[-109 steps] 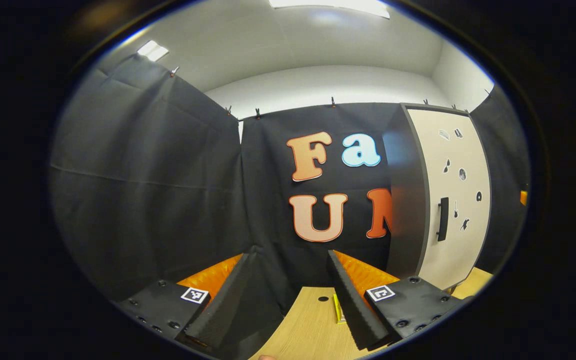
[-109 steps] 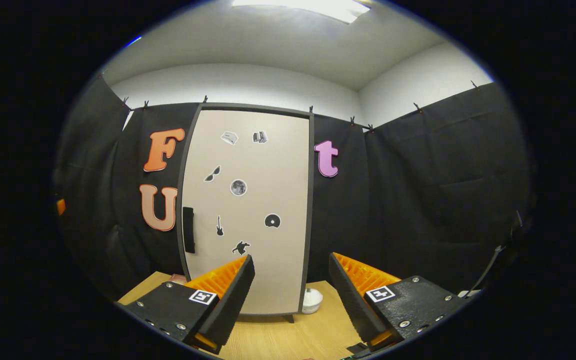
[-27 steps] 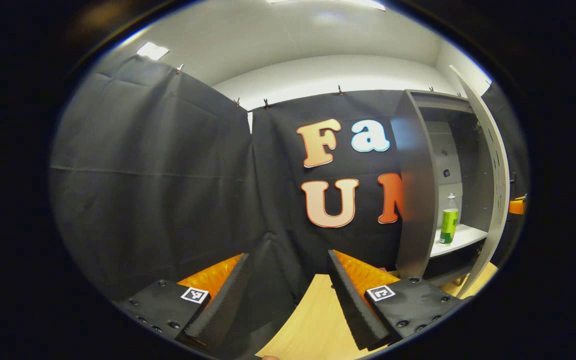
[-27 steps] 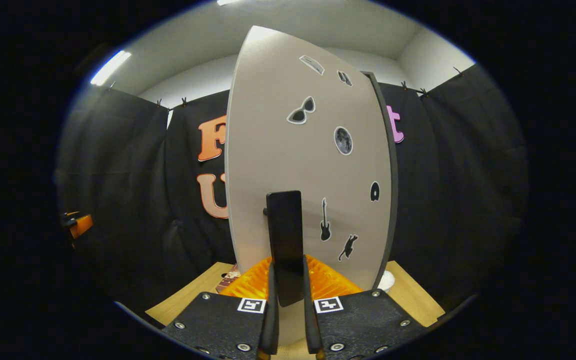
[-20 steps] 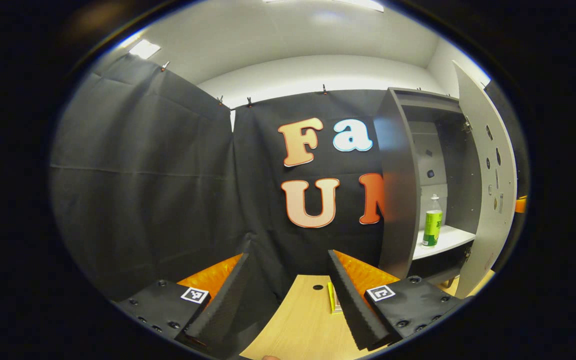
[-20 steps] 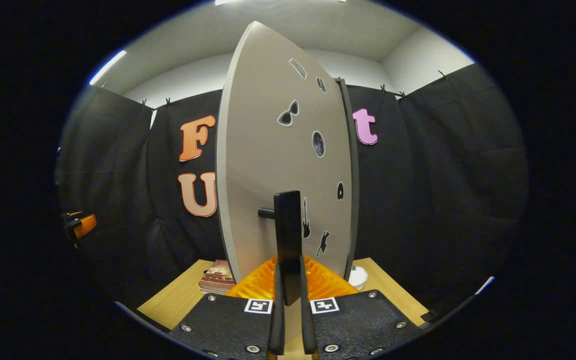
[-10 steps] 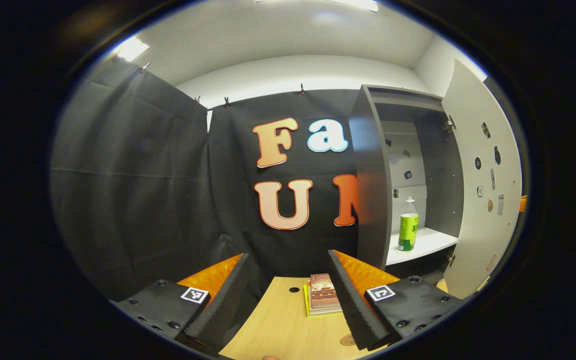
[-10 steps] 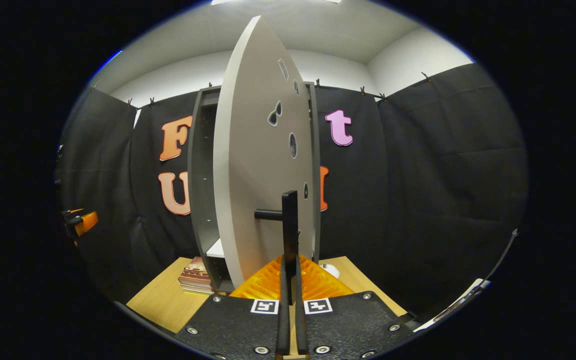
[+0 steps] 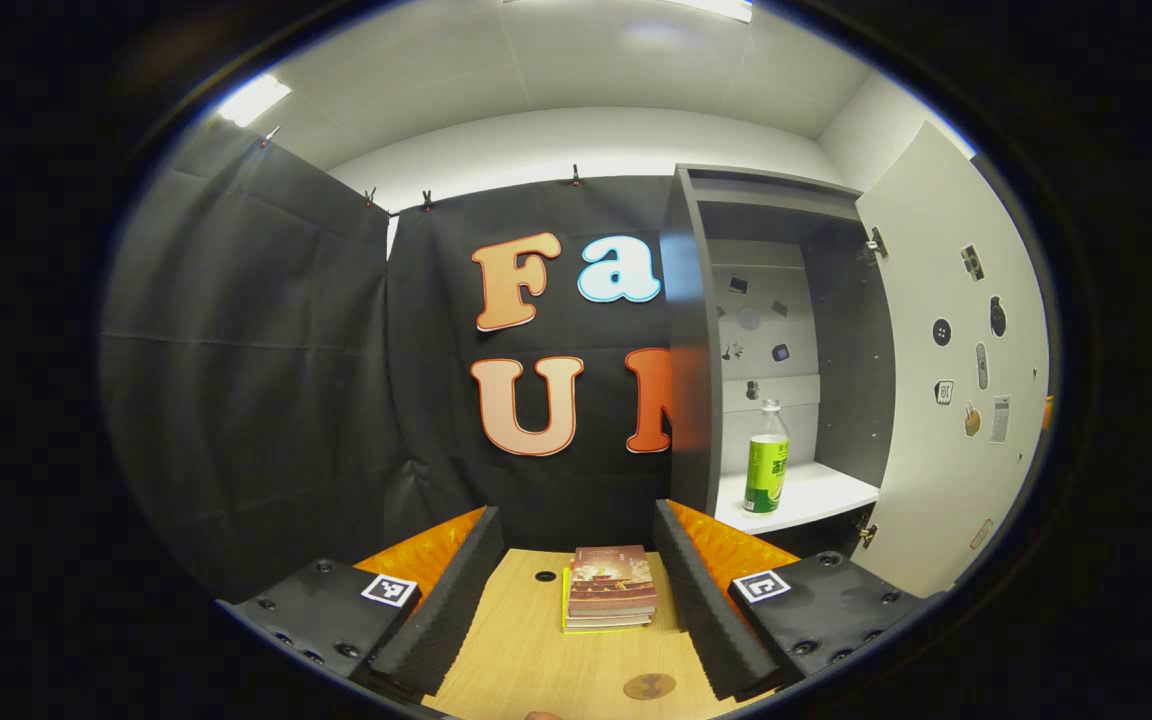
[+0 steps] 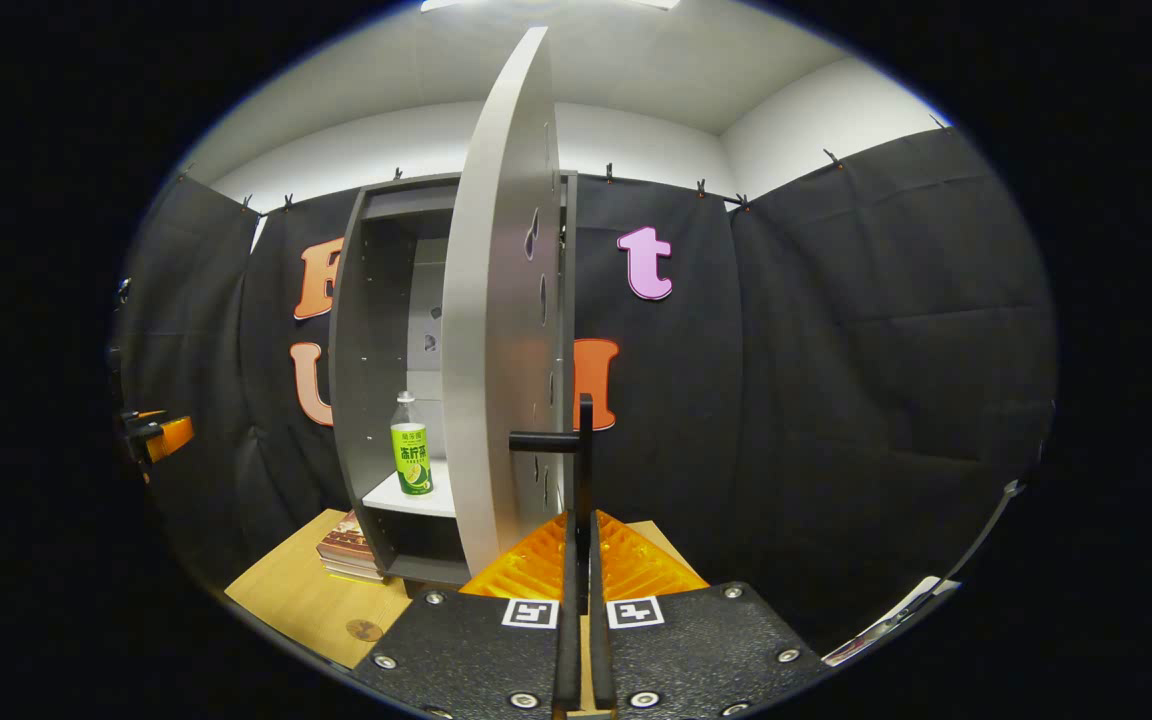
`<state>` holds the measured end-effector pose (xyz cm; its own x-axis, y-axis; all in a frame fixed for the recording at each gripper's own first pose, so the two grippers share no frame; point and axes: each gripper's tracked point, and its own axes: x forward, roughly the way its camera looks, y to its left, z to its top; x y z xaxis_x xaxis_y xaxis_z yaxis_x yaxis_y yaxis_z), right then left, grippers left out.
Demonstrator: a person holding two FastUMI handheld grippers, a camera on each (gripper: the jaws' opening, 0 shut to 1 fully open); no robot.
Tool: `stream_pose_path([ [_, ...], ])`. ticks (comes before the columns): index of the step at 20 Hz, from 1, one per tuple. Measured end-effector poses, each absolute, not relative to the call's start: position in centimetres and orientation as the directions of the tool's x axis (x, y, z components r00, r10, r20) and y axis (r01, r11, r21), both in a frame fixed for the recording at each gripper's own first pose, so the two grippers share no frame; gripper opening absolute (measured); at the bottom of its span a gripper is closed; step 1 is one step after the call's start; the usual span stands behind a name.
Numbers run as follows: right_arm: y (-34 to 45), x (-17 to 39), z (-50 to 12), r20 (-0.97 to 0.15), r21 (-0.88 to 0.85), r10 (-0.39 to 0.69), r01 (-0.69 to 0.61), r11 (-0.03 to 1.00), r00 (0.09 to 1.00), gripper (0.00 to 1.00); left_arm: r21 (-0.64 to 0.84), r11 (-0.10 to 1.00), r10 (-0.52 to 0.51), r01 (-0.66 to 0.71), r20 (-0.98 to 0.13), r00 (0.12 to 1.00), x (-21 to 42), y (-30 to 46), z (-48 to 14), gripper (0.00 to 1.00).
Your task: Open the cabinet door with the right hand, grasp the bottle in the cabinet with the left hand and place it on the coaster, then close the cabinet door with the right hand.
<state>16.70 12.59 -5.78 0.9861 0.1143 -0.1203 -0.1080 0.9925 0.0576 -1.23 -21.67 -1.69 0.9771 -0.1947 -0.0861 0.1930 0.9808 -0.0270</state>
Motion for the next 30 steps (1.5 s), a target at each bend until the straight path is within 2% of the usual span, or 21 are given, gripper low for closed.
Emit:
stream_pose_path([
  [3,12.3,16.7,-5.7,-0.114,0.077,0.116,-0.108,0.991,0.987,0.04,-0.036,0.977,-0.212,0.209,-0.091,0.973,-1.6,-24.8,-1.7,0.98],
  [4,12.2,16.8,-5.7,-0.111,0.083,0.116,-0.107,0.991,0.987,0.08,-0.039,0.976,-0.217,0.215,-0.093,0.972,-1.6,-25.7,-1.7,0.98],
  [5,12.2,16.8,-5.7,-0.108,0.086,0.119,-0.110,0.990,0.987,0.04,-0.042,0.974,-0.225,0.222,-0.095,0.970,-1.6,-26.8,-1.7,0.98],
  [9,13.3,16.9,-5.4,-0.087,0.124,0.197,-0.186,0.975,0.977,0.04,-0.064,0.959,-0.282,0.277,-0.092,0.955,-1.6,-31.7,-1.3,0.99],
  [13,13.7,16.5,-5.4,-0.083,0.153,0.230,-0.216,0.964,0.970,0.04,-0.082,0.943,-0.330,0.323,-0.086,0.940,-0.4,-36.3,-0.8,1.00],
  [25,9.5,16.4,-5.7,-0.093,0.111,0.072,-0.062,0.992,0.993,0.04,-0.085,0.912,-0.407,0.401,-0.073,0.910,6.2,-47.2,0.2,0.99],
  [29,8.2,16.6,-6.0,-0.105,0.073,0.031,-0.023,0.997,0.994,0.14,-0.095,0.908,-0.416,0.409,-0.085,0.905,9.5,-49.8,-0.8,0.98],
  [30,8.0,16.7,-6.1,-0.108,0.070,0.023,-0.016,0.997,0.994,0.24,-0.092,0.910,-0.413,0.405,-0.082,0.907,10.5,-50.3,-1.0,0.98],
])
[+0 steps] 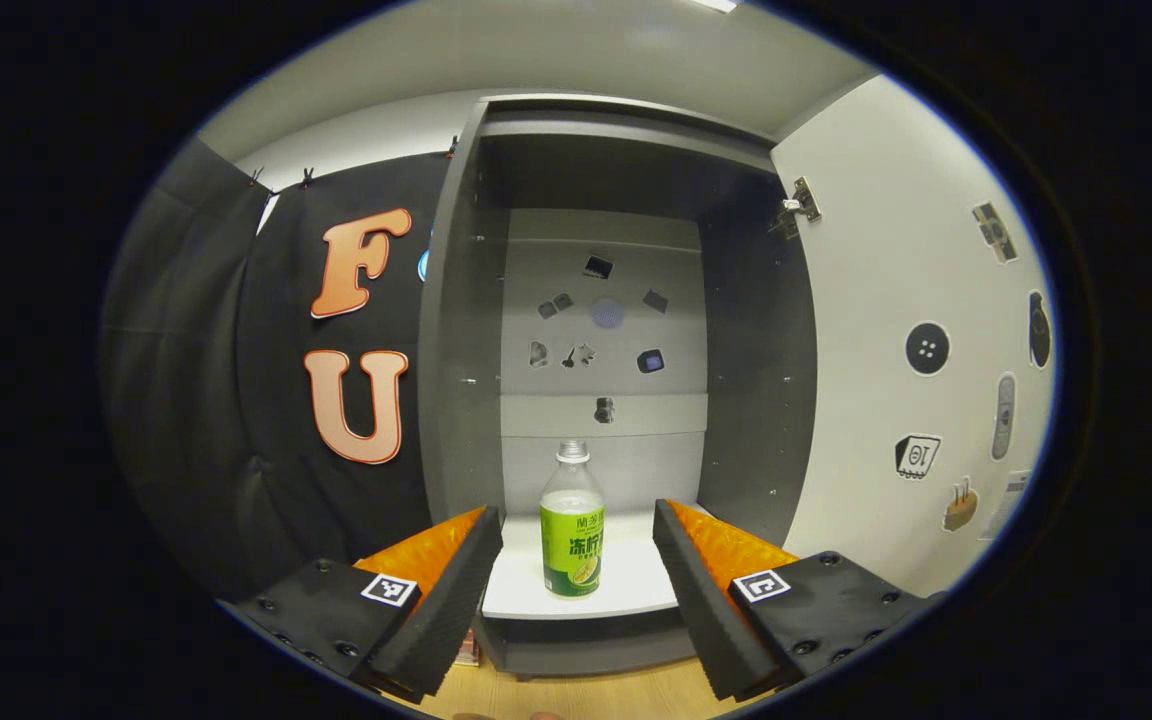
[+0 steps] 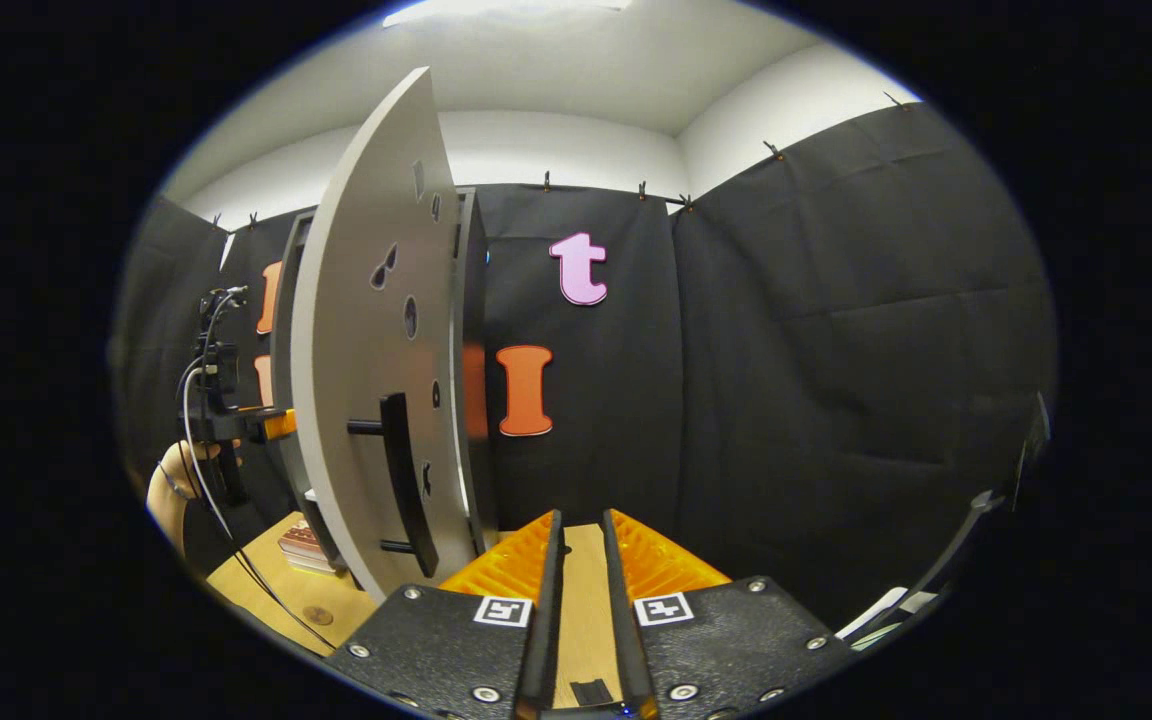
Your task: Open the cabinet door with the right hand, grasp the bottle in the cabinet with the left hand and place it on the coaster, then close the cabinet door with the right hand.
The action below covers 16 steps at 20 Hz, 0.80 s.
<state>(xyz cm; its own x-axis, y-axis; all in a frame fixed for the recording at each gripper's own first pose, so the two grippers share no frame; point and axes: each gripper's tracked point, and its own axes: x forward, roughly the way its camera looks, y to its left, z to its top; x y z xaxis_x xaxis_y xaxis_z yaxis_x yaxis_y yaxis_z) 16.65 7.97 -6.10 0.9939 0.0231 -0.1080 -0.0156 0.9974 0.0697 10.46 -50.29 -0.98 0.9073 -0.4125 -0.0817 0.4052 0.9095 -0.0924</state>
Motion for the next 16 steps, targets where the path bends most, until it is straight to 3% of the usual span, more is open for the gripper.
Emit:
stream_pose_path([
  [1,7.8,16.8,-6.4,-0.111,0.068,0.016,-0.008,0.998,0.994,0.28,-0.089,0.910,-0.411,0.404,-0.077,0.909,11.5,-50.8,-1.2,0.99],
  [4,7.1,17.3,-6.5,-0.118,0.056,-0.015,0.021,0.998,0.993,0.58,-0.062,0.918,-0.396,0.392,-0.079,0.915,14.6,-52.0,-2.1,0.98],
  [6,6.6,17.4,-6.7,-0.123,0.044,-0.034,0.040,0.998,0.992,0.59,-0.048,0.921,-0.389,0.386,-0.095,0.916,16.2,-52.7,-3.1,0.99],
  [10,5.9,17.6,-7.1,-0.139,0.036,-0.069,0.075,0.997,0.988,0.93,-0.051,0.912,-0.409,0.406,-0.102,0.907,18.9,-54.7,-4.4,0.99],
  [13,5.7,17.6,-7.4,-0.152,0.038,-0.080,0.086,0.996,0.985,0.93,-0.032,0.918,-0.396,0.395,-0.124,0.910,21.0,-55.5,-5.6,0.99],
  [14,5.6,17.5,-7.4,-0.153,0.037,-0.084,0.090,0.995,0.985,0.98,-0.014,0.926,-0.377,0.378,-0.127,0.917,21.9,-55.4,-6.0,0.99],
  [16,5.5,17.5,-7.6,-0.161,0.038,-0.087,0.094,0.995,0.983,0.93,-0.007,0.930,-0.365,0.368,-0.144,0.920,22.8,-55.6,-7.0,0.98],
])
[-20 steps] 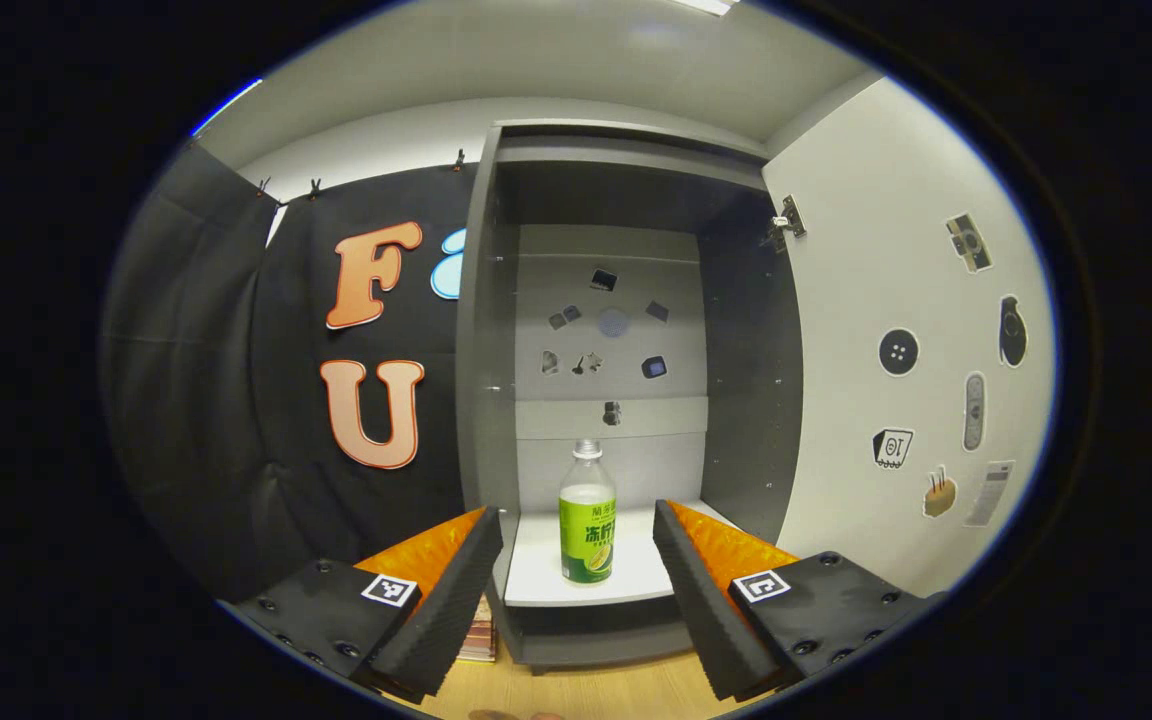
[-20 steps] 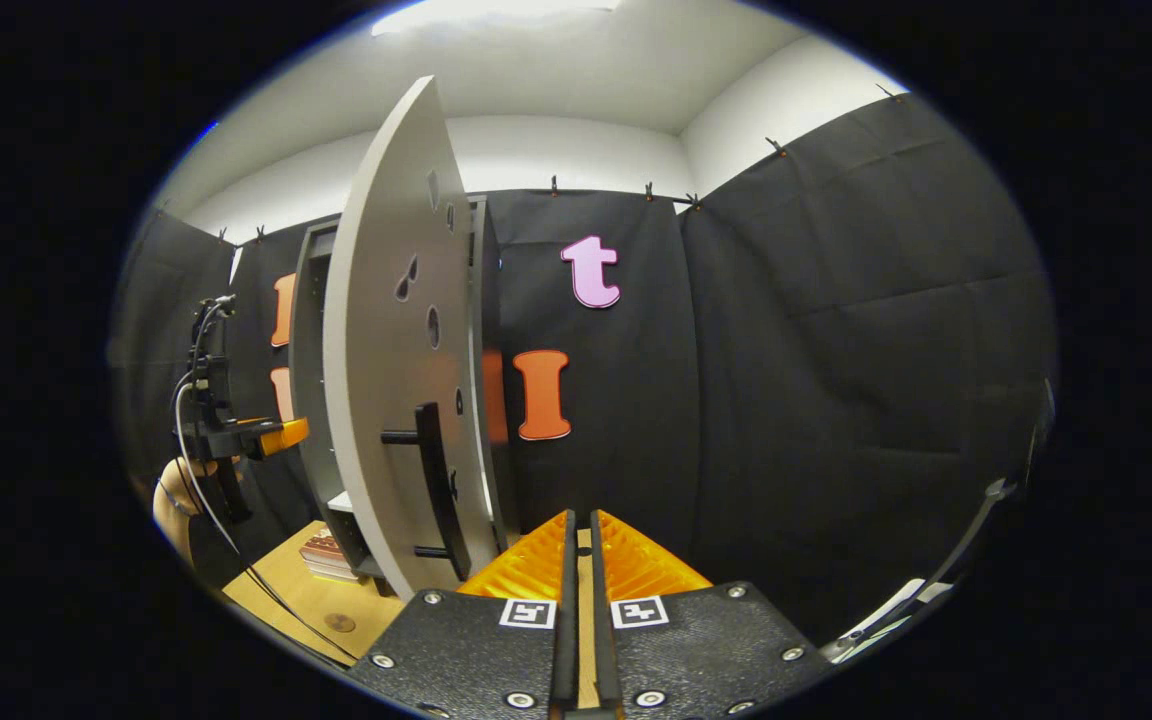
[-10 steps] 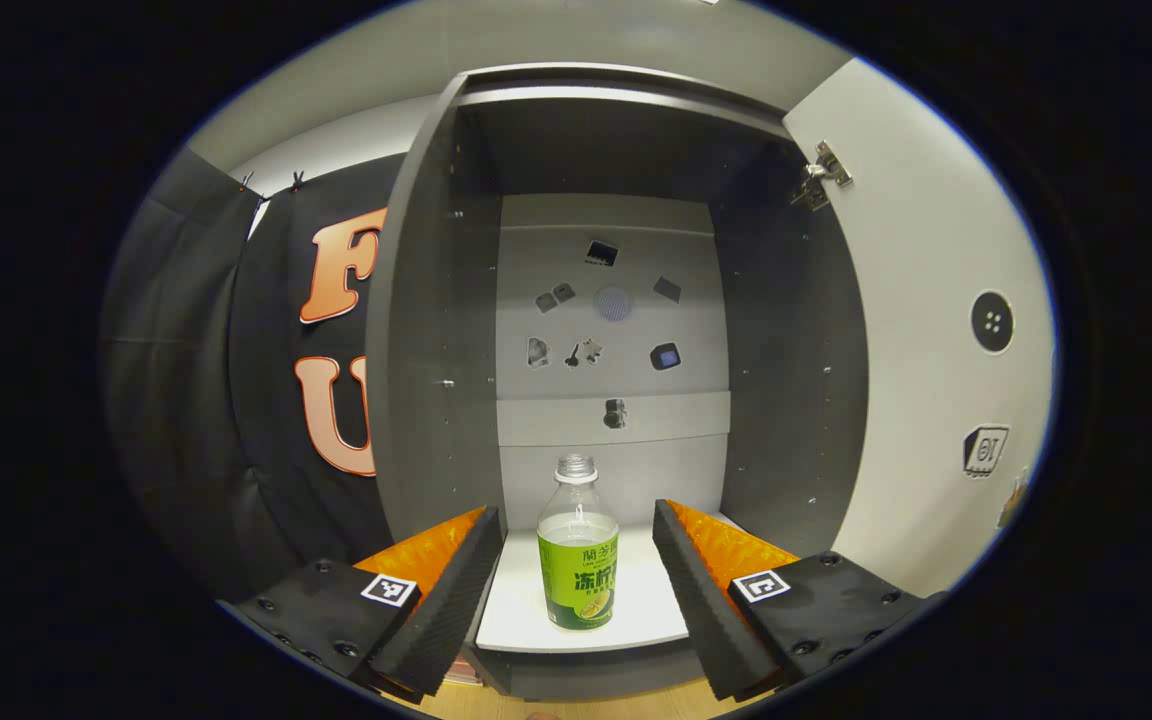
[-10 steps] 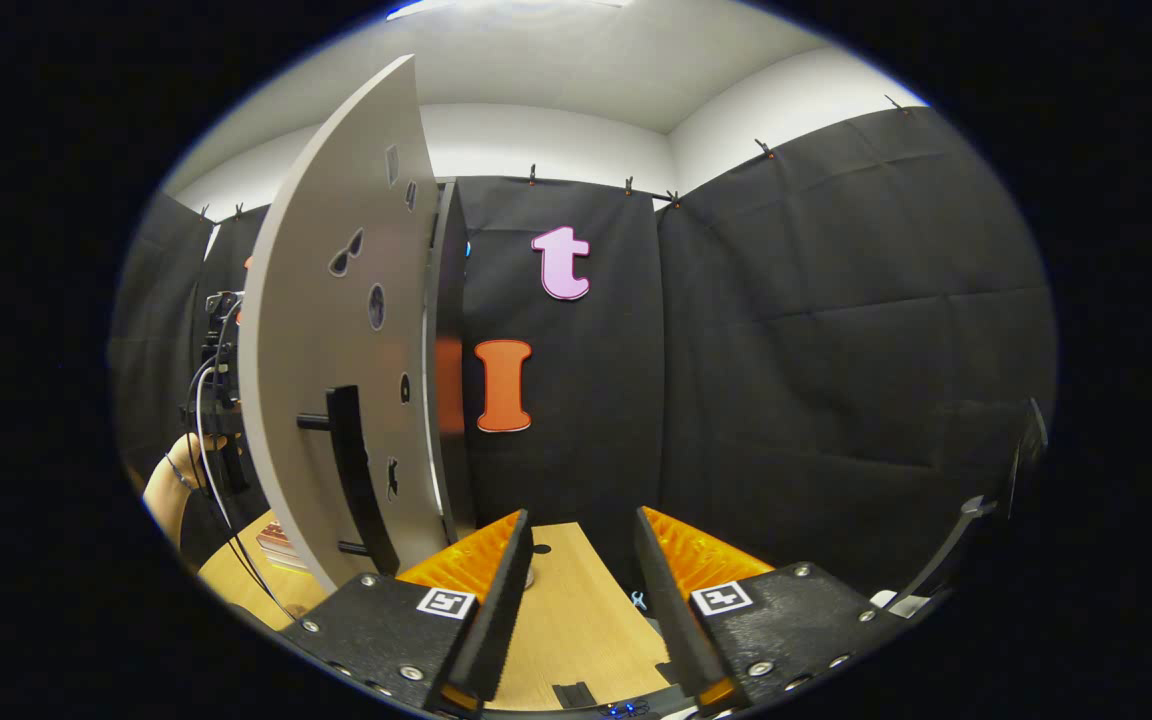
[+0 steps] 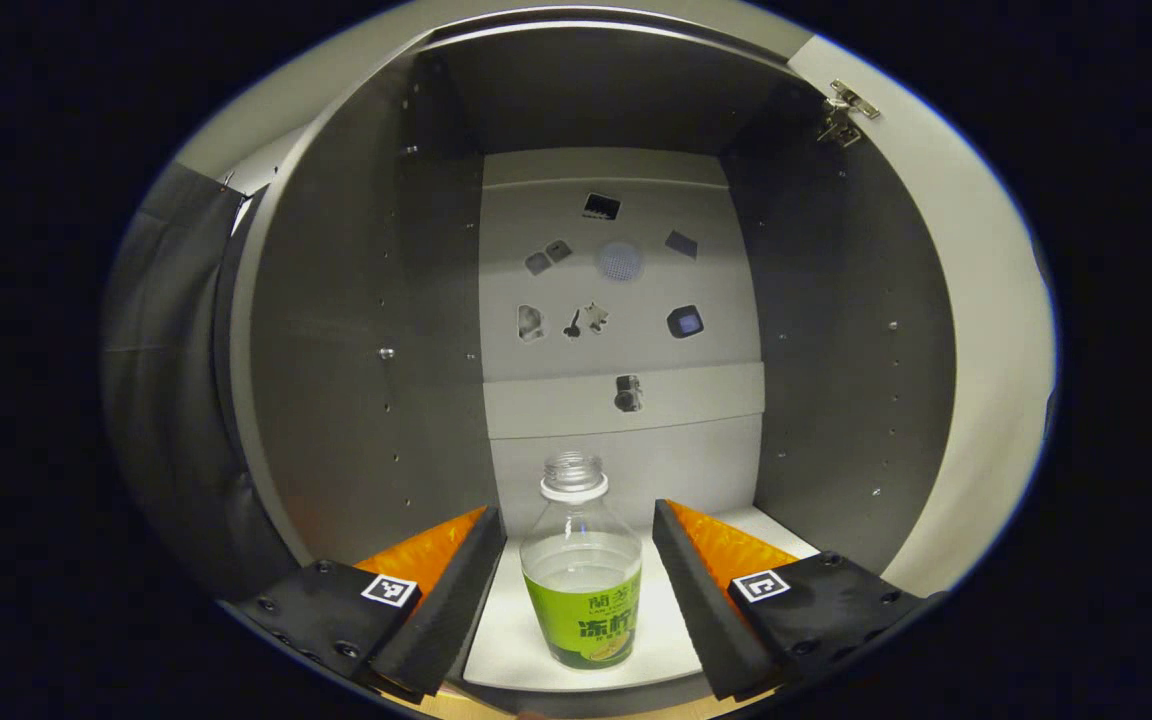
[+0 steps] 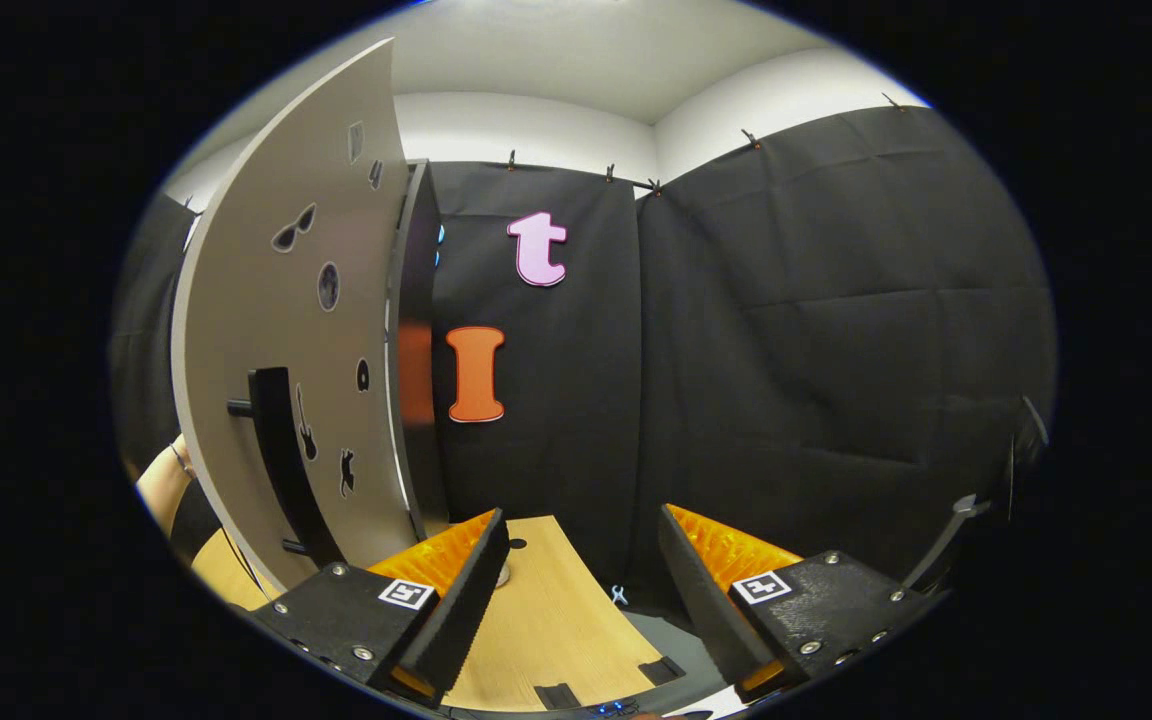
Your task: Open the cabinet door with the right hand, grasp the bottle in the cabinet with the left hand and place it on the coaster, then close the cabinet door with the right hand.
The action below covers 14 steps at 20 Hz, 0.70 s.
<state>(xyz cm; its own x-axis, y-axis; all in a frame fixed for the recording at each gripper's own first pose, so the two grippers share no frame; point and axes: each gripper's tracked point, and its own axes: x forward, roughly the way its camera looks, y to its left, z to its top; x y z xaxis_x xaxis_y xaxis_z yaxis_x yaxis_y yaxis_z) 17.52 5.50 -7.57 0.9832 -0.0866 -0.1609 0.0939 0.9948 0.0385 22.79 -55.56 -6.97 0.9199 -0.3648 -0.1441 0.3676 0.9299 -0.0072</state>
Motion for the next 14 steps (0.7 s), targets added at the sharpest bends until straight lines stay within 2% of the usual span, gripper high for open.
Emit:
stream_pose_path([
  [5,5.4,17.4,-7.8,-0.173,0.039,-0.092,0.100,0.994,0.981,0.93,-0.056,0.927,-0.375,0.372,-0.206,0.904,23.2,-56.1,-9.5,0.98],
  [6,5.4,17.5,-7.9,-0.176,0.040,-0.091,0.100,0.994,0.980,0.93,-0.067,0.927,-0.374,0.369,-0.202,0.905,23.4,-56.2,-9.5,0.94],
  [7,5.3,17.3,-8.0,-0.177,0.038,-0.092,0.100,0.994,0.980,0.93,-0.074,0.925,-0.379,0.372,-0.205,0.902,22.9,-56.0,-9.3,0.83],
  [8,5.3,17.4,-7.9,-0.178,0.036,-0.094,0.102,0.994,0.980,0.98,-0.080,0.924,-0.382,0.374,-0.210,0.900,22.5,-55.8,-9.3,0.82],
  [14,5.7,17.4,-7.8,-0.174,0.038,-0.071,0.079,0.996,0.982,0.98,-0.153,0.909,-0.410,0.387,-0.172,0.895,18.5,-53.2,-6.7,0.81],
])
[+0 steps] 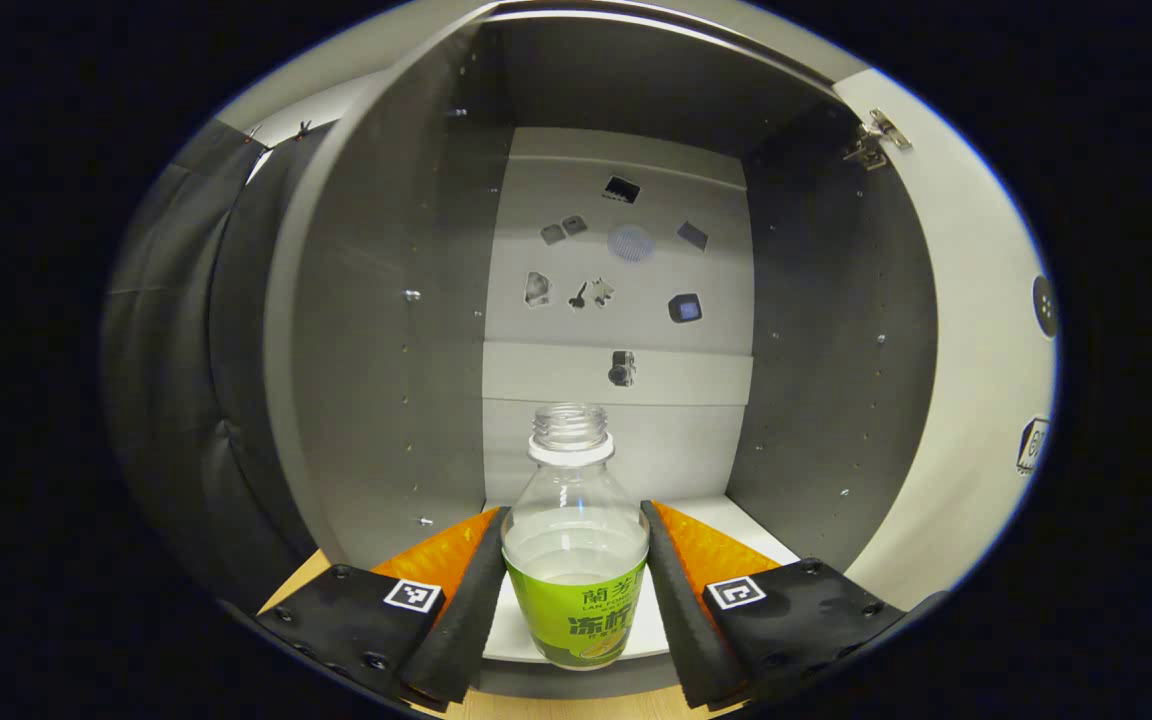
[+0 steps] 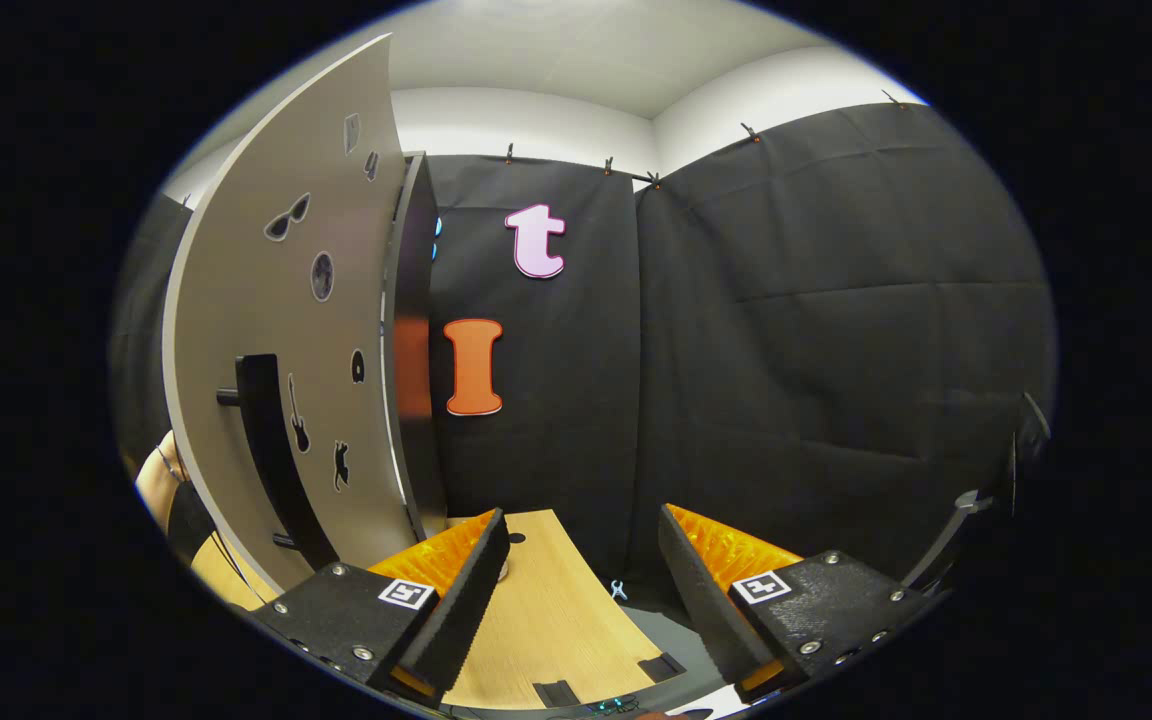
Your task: Open the cabinet door with the right hand, grasp the bottle in the cabinet with the left hand and place it on the coaster, then close the cabinet door with the right hand.
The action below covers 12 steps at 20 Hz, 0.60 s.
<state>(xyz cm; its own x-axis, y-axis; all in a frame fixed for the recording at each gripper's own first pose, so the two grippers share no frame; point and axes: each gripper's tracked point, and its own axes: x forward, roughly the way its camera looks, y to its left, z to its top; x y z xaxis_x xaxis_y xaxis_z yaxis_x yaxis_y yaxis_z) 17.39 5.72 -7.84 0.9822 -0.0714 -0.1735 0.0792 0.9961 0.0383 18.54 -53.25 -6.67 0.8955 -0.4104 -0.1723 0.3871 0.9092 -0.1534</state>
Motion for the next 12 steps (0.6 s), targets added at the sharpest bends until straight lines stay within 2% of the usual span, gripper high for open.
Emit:
stream_pose_path([
  [6,7.0,17.6,-7.5,-0.157,0.053,-0.020,0.029,0.998,0.987,0.98,-0.096,0.927,-0.374,0.363,-0.145,0.916,14.9,-47.5,-6.2,0.80],
  [12,8.1,17.5,-7.3,-0.150,0.058,0.031,-0.023,0.998,0.988,0.98,-0.060,0.951,-0.310,0.304,-0.172,0.935,11.9,-39.8,-9.4,0.82],
])
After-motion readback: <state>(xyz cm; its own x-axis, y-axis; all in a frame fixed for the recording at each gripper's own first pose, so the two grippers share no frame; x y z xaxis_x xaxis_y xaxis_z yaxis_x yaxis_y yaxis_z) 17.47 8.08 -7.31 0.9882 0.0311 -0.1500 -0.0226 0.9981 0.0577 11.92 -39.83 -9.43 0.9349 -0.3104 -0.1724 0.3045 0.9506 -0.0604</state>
